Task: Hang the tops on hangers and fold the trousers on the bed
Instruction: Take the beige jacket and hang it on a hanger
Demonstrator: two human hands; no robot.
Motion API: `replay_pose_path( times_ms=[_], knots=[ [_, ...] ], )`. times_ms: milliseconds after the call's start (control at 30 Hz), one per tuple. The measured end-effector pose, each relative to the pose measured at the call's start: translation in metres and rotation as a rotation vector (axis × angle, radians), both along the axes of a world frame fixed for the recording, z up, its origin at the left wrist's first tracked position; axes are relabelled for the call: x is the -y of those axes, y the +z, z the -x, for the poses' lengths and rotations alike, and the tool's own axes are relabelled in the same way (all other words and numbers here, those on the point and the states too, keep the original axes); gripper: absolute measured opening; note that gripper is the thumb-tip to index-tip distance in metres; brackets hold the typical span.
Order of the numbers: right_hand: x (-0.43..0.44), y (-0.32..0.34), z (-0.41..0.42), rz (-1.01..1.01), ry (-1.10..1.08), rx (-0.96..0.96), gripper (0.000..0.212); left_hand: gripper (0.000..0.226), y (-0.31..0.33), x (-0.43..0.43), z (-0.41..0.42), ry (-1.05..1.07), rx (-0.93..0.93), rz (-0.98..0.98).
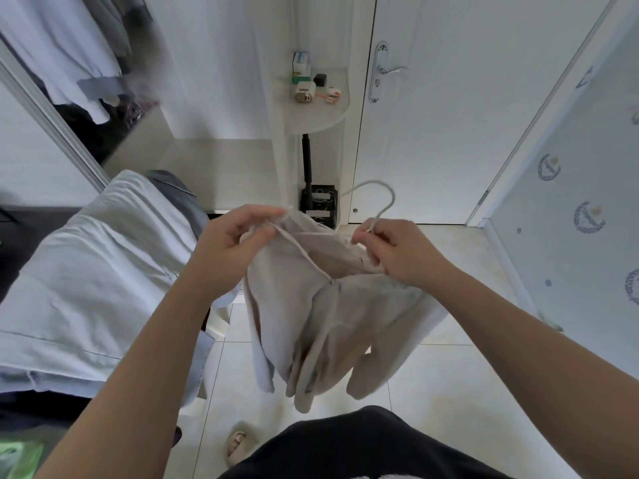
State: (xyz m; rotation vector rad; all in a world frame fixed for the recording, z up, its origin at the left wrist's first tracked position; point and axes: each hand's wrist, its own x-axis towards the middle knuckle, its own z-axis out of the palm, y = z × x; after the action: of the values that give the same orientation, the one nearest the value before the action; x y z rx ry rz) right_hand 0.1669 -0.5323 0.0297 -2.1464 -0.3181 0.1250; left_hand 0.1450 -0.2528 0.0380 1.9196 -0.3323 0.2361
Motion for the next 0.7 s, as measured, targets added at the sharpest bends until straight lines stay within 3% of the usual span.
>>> replay_pose_path(
  times_ms=[133, 233, 367, 433, 567, 700],
  knots=[
    [-0.002, 0.017, 0.0, -0.094, 0.008, 0.03, 0.02, 0.038, -0.017, -0.005, -0.007, 0.125, -0.035, -0.072],
    [0.001, 0.029, 0.0, -0.129, 0.011, 0.06, 0.02, 0.048, -0.039, -0.018, -0.009, 0.159, -0.171, -0.178],
    [0.014, 0.036, 0.001, -0.11, 0.029, 0.06, 0.02, 0.028, -0.057, -0.035, -0.012, 0.288, -0.225, -0.396],
    [0.02, 0.035, 0.001, -0.087, 0.044, 0.039, 0.021, 0.032, -0.054, -0.04, -0.014, 0.346, -0.179, -0.467],
    [0.03, 0.026, -0.001, -0.006, 0.067, -0.057, 0.022, 0.02, -0.033, -0.044, -0.01, 0.434, 0.019, -0.351],
    [0.024, 0.007, -0.005, 0.289, 0.006, 0.001, 0.024, 0.025, -0.017, -0.039, -0.003, 0.36, 0.106, -0.186]
  ],
)
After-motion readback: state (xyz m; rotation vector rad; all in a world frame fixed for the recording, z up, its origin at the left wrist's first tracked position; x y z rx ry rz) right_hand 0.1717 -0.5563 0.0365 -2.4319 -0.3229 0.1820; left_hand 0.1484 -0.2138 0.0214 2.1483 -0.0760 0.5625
